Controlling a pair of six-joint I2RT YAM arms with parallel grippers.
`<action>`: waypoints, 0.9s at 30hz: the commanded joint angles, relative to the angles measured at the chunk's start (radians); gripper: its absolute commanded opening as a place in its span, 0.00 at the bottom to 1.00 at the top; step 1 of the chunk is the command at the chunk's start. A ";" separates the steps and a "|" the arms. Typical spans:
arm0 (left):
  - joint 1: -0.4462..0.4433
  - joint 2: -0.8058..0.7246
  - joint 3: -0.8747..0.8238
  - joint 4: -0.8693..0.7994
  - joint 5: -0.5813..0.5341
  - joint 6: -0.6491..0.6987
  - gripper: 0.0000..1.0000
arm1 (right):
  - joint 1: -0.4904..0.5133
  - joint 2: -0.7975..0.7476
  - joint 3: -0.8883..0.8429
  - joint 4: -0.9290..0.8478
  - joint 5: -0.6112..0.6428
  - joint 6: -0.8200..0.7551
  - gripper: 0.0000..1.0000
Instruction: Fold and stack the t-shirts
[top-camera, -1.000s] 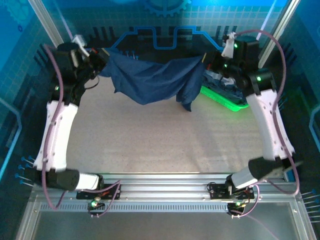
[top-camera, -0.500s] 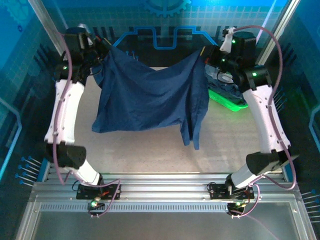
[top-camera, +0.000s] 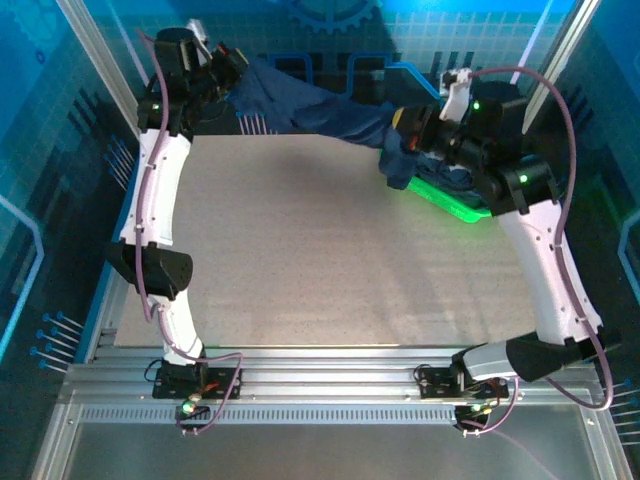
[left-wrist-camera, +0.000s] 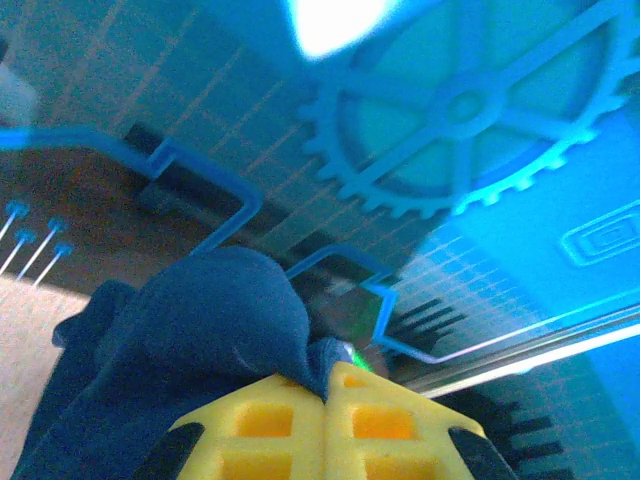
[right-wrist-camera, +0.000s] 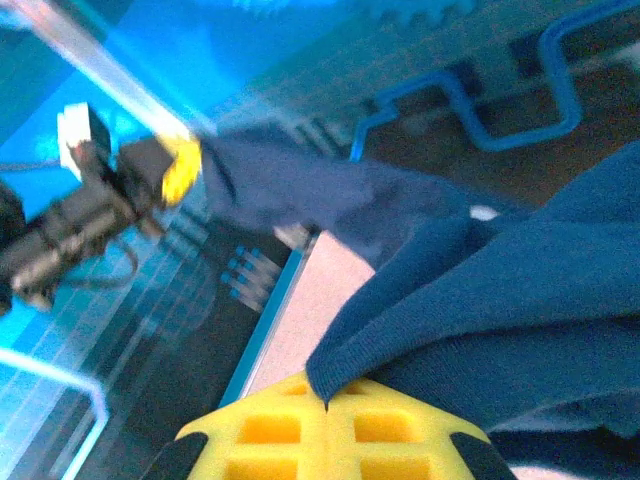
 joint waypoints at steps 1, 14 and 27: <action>0.006 0.010 0.057 0.120 0.022 -0.004 0.00 | 0.079 -0.022 -0.069 0.075 -0.119 0.021 0.00; -0.030 0.450 0.339 0.240 0.246 -0.299 0.26 | 0.393 0.469 0.081 -0.024 -0.360 -0.041 0.19; -0.193 -0.245 -0.645 -0.415 -0.210 -0.050 0.63 | 0.192 0.448 -0.174 -0.021 0.027 -0.038 0.59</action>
